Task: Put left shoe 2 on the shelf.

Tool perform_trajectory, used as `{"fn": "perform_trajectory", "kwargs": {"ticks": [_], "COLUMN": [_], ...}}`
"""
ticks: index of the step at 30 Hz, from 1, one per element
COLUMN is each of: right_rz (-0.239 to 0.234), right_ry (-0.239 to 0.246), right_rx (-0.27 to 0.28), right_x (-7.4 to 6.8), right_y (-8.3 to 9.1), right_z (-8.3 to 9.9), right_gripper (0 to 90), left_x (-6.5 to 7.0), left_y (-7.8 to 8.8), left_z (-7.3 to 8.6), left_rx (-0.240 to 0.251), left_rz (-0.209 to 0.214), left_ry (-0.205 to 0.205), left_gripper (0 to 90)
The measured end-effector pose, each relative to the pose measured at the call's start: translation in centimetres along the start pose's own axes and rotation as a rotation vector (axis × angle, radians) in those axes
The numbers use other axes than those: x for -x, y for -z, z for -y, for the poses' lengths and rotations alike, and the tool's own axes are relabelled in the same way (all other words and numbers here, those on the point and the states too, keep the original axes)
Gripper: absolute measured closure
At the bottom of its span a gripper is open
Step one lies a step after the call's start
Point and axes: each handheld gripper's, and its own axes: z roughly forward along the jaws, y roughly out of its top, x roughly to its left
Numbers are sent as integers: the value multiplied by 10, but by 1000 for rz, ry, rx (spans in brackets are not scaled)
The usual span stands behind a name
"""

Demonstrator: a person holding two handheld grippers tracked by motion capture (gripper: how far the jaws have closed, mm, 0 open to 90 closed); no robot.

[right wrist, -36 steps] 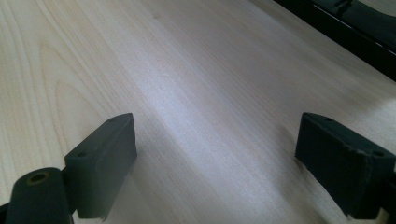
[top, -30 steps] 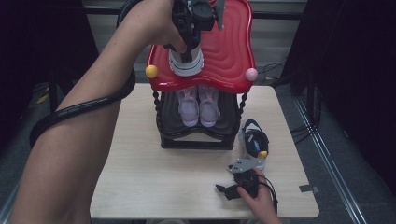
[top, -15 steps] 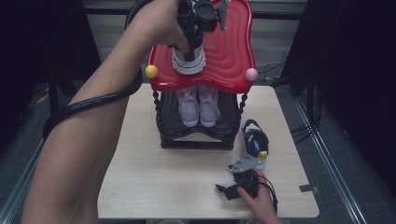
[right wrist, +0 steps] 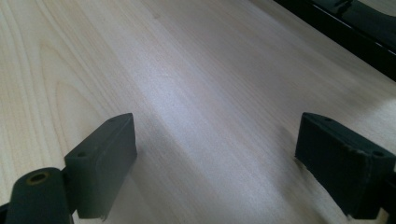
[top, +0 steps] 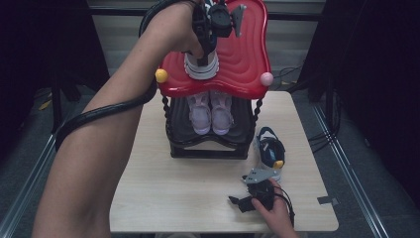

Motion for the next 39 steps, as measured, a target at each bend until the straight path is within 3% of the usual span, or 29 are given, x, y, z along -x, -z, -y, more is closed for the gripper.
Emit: {"fn": "perform_trajectory", "kwargs": {"ticks": [29, 39], "right_rz": [0, 1], "right_ry": [0, 0], "right_rx": [0, 0], "right_x": [0, 0], "right_y": [0, 0], "right_z": [0, 0], "right_gripper": [116, 116], "left_x": [6, 7], "left_y": [-7, -4], "left_z": [0, -1], "left_rx": [7, 7], "left_rz": [-9, -49], "left_ry": [24, 20], "left_gripper": [680, 686]}}
